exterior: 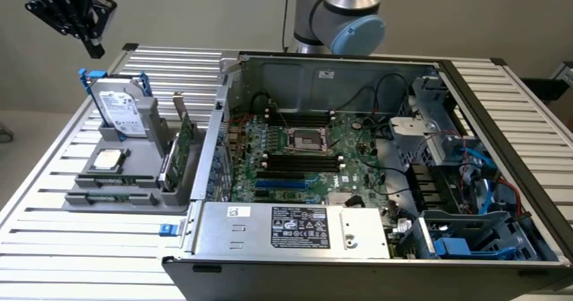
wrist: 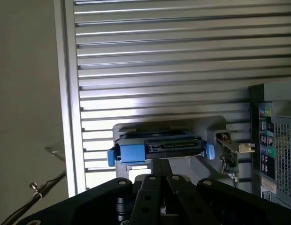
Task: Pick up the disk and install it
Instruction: 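Reach for the disk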
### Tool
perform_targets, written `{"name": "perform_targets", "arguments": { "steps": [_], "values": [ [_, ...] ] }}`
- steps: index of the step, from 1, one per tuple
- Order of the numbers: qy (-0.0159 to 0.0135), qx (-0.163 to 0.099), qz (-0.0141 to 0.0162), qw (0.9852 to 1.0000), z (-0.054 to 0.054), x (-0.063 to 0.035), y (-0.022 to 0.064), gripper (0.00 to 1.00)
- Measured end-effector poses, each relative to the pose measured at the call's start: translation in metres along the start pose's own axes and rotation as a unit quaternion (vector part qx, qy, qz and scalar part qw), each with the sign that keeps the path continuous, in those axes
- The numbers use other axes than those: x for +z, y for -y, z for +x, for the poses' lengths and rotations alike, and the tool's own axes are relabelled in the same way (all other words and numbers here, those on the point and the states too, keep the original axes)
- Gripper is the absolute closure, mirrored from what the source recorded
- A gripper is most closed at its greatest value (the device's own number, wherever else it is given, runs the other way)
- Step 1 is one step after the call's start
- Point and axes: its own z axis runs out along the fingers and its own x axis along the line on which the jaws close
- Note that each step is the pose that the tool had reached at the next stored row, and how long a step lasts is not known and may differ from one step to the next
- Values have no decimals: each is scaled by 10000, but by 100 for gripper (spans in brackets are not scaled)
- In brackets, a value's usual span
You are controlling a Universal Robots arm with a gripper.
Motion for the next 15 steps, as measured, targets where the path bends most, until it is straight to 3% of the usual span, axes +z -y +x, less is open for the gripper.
{"name": "perform_targets", "arguments": {
  "steps": [3, 15],
  "values": [
    [0, 1, 0, 10000, 99, -2, -5, 89],
    [0, 0, 0, 10000, 100, -1, -4, 89]
  ]
}}
